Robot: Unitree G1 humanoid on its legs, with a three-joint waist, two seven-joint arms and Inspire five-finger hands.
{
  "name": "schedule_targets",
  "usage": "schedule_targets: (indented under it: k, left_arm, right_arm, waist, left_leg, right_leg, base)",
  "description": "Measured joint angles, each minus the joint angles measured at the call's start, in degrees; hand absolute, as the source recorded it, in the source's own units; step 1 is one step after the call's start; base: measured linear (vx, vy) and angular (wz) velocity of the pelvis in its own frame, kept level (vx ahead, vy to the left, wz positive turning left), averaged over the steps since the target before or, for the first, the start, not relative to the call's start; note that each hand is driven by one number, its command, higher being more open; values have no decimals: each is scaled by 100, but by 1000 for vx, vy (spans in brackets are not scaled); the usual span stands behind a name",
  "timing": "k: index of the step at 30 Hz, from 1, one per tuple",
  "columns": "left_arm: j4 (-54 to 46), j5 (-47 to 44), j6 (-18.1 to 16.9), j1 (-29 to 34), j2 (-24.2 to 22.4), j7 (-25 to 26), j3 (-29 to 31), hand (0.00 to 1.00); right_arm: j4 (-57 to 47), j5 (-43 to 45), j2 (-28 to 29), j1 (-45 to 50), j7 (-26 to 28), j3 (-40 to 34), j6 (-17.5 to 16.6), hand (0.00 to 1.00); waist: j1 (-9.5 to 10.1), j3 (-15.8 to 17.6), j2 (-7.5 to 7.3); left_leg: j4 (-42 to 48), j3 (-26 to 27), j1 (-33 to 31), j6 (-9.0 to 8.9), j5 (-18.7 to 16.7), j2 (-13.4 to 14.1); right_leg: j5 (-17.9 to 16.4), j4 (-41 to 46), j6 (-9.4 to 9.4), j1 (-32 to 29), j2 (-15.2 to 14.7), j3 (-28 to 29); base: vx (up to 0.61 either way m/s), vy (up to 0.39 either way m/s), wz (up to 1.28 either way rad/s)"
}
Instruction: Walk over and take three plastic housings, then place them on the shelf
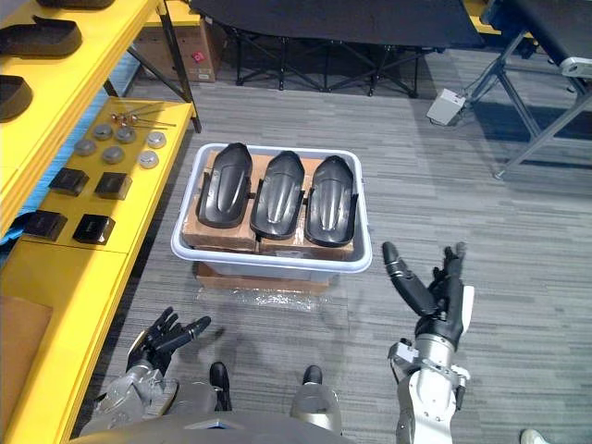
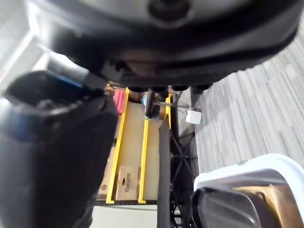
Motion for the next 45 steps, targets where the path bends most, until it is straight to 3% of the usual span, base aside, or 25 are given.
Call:
schedule_targets:
  k: [3, 6, 10, 13, 17, 21, 23, 26, 31, 35, 39, 45]
  left_arm:
    - [42, 2, 27, 29, -39, -157, -83, 100]
    - [0, 185, 44, -24, -132, -396, -107, 100]
    - [-297, 218, 42, -99, -11, -485, -55, 100]
    - [-317, 204, 35, -177, 84, -496, -53, 100]
    - [-284, 117, 18, -137, 113, -577, -77, 100]
    - [-219, -72, -119, -165, 109, -615, -117, 100]
    - [-80, -306, -215, -242, 86, -651, -296, 100]
    - [104, -518, -305, -265, 22, -713, -347, 100]
    - [213, -753, -345, -314, -20, -736, -479, 100]
    - [282, -758, -358, -430, -87, -738, -571, 100]
    - [364, -1009, -454, -461, -131, -740, -648, 100]
    - [337, -1175, -462, -473, -201, -771, -702, 100]
  right_arm:
    - [765, -26, -312, -659, -336, -413, 243, 100]
    - [1836, 264, -877, -1421, -566, -677, 714, 100]
    - [2750, 913, -1634, -2749, -523, -643, 1457, 100]
    - [3507, 910, -2259, -3713, -486, -489, 1838, 100]
    - [4358, 911, -2914, -4785, -521, -212, 2071, 100]
    - [4812, 806, -3354, -5555, -568, 285, 2406, 100]
    - [5105, 393, -3693, -6009, -709, 426, 2743, 100]
    - [5463, 395, -4017, -6328, -745, 506, 3151, 100]
    - [5813, 412, -4132, -6584, -893, 511, 3620, 100]
    - [5861, 421, -4380, -6754, -1187, 511, 4110, 100]
    - [5865, 423, -4653, -6846, -1362, 511, 4338, 100]
    - [5854, 419, -4699, -6972, -1425, 516, 4414, 100]
  waist:
    - [12, -3, 12]
    - [154, 96, 27]
    - [465, 588, -15]
    - [670, 923, 19]
    - [902, 1186, 142]
    - [936, 1227, 239]
    - [959, 1347, 440]
    - [1080, 1432, 616]
    - [1094, 1527, 768]
    - [1126, 1572, 972]
    - [1100, 1597, 1070]
    - [1072, 1597, 1145]
  left_leg:
    - [238, -234, -157, 27, -167, -12]
    - [651, -528, -649, 73, -280, -14]
    - [782, -816, -1202, 151, -109, -30]
    - [769, -943, -1451, 182, 53, -70]
    - [739, -1065, -1617, 257, 213, -183]
    - [828, -1148, -1910, 275, 222, -229]
    - [1073, -1234, -2149, 301, 179, -231]
    - [1201, -1263, -2320, 318, 147, -243]
    - [1285, -1387, -2606, 295, 153, -252]
    - [1178, -1392, -2725, 301, 285, -315]
    - [1022, -1370, -2840, 307, 443, -370]
    - [1077, -1369, -3031, 261, 487, -413]
  right_leg:
    - [-43, 14, 19, 59, -5, -180]
    - [-61, 47, 50, -48, 9, -410]
    - [0, 113, 26, -418, 44, -589]
    - [121, 101, -25, -594, 71, -615]
    - [225, 95, -16, -688, 8, -725]
    - [229, 144, -12, -908, -18, -792]
    - [209, 339, -34, -1067, -31, -820]
    - [94, 614, -34, -1283, -94, -824]
    - [-112, 1052, -75, -1641, -169, -918]
    - [-244, 1420, -85, -1969, -317, -908]
    - [-373, 1750, -113, -2297, -452, -856]
    - [-670, 2369, -169, -2724, -623, -781]
  base:
    - [-80, 3, 27]
    - [-156, 33, 45]
    - [-175, 30, 34]
    - [-107, 21, 23]
    - [-21, 37, 22]
    - [9, 36, 11]
    - [-5, 45, 15]
    - [-17, 46, 7]
    - [-55, 4, 9]
    - [-57, -4, 3]
    - [-12, 0, 3]
    - [-6, -25, 3]
